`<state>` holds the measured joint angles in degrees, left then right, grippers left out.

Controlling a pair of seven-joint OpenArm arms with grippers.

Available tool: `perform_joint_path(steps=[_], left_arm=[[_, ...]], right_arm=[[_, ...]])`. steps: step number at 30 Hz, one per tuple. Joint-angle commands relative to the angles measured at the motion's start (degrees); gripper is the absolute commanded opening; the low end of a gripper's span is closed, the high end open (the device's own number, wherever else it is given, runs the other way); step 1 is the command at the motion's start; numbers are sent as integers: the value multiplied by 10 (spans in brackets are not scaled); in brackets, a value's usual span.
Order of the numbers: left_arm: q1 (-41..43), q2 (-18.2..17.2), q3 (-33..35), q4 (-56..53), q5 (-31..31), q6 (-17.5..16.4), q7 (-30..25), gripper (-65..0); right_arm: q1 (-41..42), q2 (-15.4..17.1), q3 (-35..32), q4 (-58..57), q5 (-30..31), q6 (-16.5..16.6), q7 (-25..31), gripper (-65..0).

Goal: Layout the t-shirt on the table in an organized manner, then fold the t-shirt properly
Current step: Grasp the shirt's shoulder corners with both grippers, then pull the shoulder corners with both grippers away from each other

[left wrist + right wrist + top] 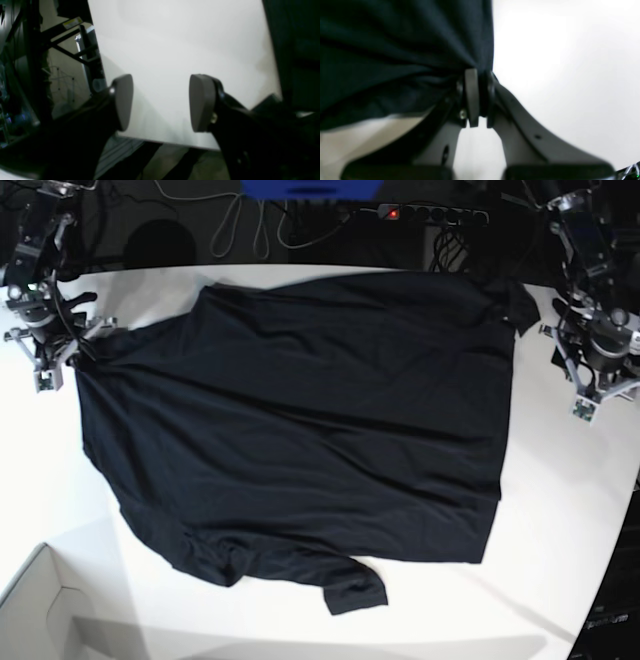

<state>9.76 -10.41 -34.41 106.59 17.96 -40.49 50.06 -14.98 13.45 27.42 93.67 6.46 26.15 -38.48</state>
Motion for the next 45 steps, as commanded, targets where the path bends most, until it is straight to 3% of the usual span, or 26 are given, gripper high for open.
perform_joint_path(steps=[1, 8, 13, 18, 25, 28, 33, 45], left_arm=[[-4, -2, -4, 8, 3, 5, -6, -309], [25, 33, -19, 13, 2, 5, 12, -305], [45, 70, -81, 12, -74, 5, 69, -202], [91, 82, -106, 32, -165, 5, 111, -129], [138, 140, -150, 64, -251, 5, 113, -126], [138, 169, -163, 70, -269, 5, 113, -126], [134, 181, -178, 65, -292, 5, 113, -126], [91, 191, -172, 13, -288, 5, 113, -129]], right_arm=[[-6, 11, 1, 8, 4, 1, 10, -630], [-19, 22, 2, 9, 4, 1, 10, -404], [-14, 0, 74, 26, 5, 1, 10, -326], [-32, -15, 96, 73, 5, 1, 10, -315], [-45, -40, 95, 107, 6, 2, 10, -315], [-54, -48, 81, 107, 6, 16, 10, -315], [-78, -50, 58, 127, 5, 84, 10, -315], [-141, -50, -33, 157, 5, 90, 14, -318]])
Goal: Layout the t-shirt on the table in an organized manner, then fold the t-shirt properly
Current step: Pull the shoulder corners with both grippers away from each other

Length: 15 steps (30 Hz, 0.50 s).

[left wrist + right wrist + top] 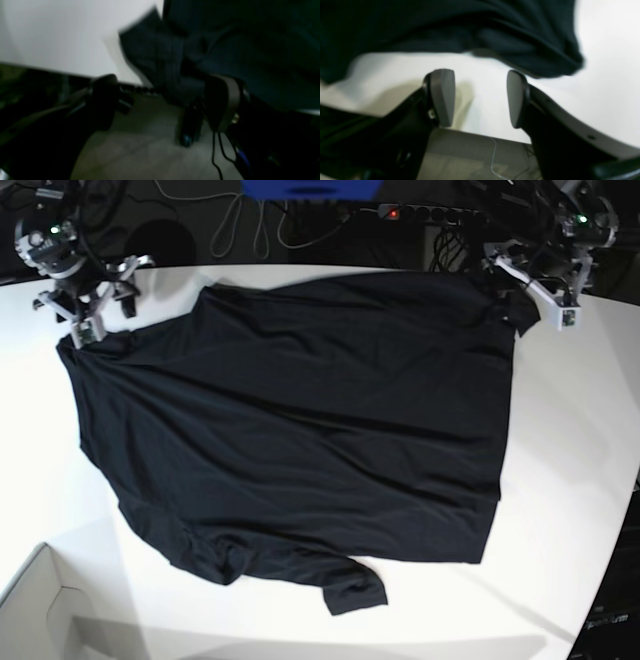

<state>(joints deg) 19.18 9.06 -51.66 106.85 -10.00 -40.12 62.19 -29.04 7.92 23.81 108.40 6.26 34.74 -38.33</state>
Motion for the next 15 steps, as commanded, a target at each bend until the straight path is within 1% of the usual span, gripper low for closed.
perform_joint_path(steps=[1, 2, 4, 5, 11, 12, 15], left_arm=[[-5, -5, 0, -1, -9, 1, -9, -130], [-6, -6, 0, -10, -9, 1, -9, -140], [-7, -13, 0, -23, -13, 1, -9, -199], [-7, -16, 1, -29, -15, 1, -9, -249], [-24, -18, 4, -59, -9, 1, -9, -615], [-28, -18, 4, -58, -9, 1, -9, -650], [-28, -17, 4, -47, -14, 1, -6, -640]], right_arm=[[-8, 6, -8, 19, 7, 4, 13, -318], [-16, 6, -19, 29, 7, 4, 13, -318], [-27, 6, -43, 42, 7, 4, 13, -318], [-33, 6, -54, 48, 7, 4, 13, -318], [-40, 6, -92, 52, 7, 4, 9, -317], [-42, 6, -96, 51, 7, 4, 9, -317], [-50, 6, -120, 52, 8, 4, 9, -316]])
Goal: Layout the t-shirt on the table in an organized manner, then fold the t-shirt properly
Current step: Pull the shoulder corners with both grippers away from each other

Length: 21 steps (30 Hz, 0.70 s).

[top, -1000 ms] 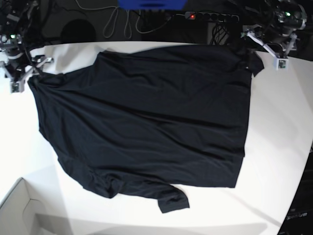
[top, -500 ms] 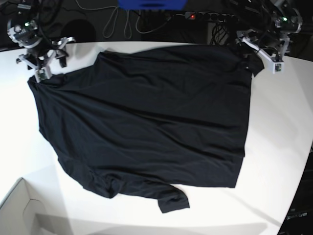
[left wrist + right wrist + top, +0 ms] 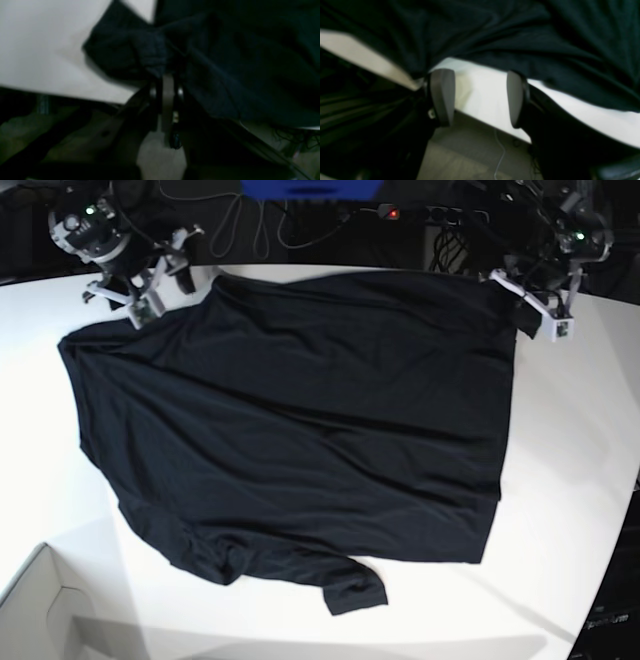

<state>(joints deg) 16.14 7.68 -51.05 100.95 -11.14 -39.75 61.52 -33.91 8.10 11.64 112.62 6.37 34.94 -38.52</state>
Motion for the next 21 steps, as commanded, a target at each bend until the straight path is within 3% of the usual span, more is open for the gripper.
perform_joint_path(steps=[1, 8, 21], left_arm=[[3, -3, -2, 20, -2, -3, 2, -649], [5, 1, -2, 54, -1, -3, 5, -650], [5, -3, -2, 52, 3, -3, 5, -650]], right_arm=[[-2, 4, -5, 10, 7, 2, 11, -315], [-17, 3, -54, 11, 8, 2, 10, -315], [10, -20, -59, 0, 8, 2, 11, -317]])
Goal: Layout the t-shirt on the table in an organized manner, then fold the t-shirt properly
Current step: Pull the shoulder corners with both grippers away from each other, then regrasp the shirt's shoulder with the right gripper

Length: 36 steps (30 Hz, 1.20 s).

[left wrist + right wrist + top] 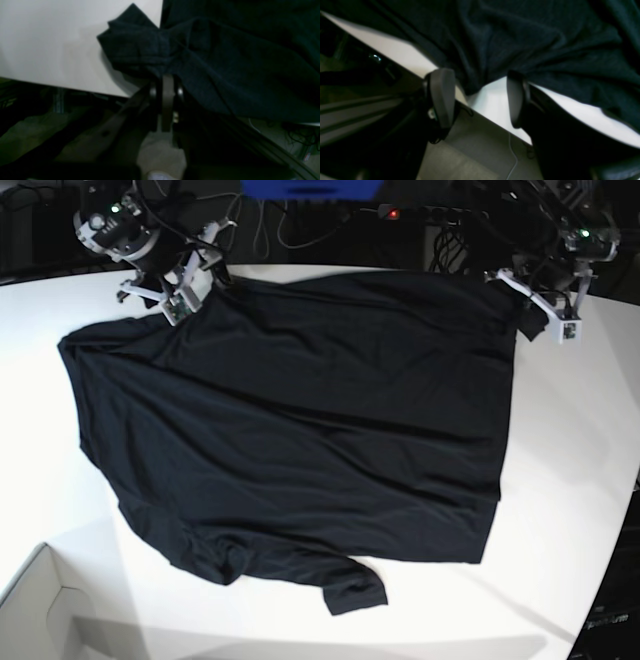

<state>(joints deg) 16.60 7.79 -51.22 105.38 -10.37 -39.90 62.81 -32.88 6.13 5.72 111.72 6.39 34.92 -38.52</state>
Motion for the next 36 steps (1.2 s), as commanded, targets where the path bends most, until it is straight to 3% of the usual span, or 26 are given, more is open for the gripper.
perform_joint_path(steps=[1, 9, 19, 30, 36], left_arm=[[1, -4, -1, 8, -5, -1, -8, -650], [1, -4, -2, 9, -9, -1, -8, -650], [1, -4, -3, 10, -10, -1, -8, -650], [2, 1, -4, 69, -11, -1, -7, -650], [-1, 8, -4, 88, -11, -1, -7, -650]], right_arm=[[3, -2, 0, 4, 8, 2, 11, -319], [6, -5, 0, -6, 8, 2, 11, -344], [3, -4, -23, -7, 7, 2, 10, -641], [8, 12, -14, 43, 6, 2, 10, -650], [51, 28, -13, 47, 6, 2, 9, -650]])
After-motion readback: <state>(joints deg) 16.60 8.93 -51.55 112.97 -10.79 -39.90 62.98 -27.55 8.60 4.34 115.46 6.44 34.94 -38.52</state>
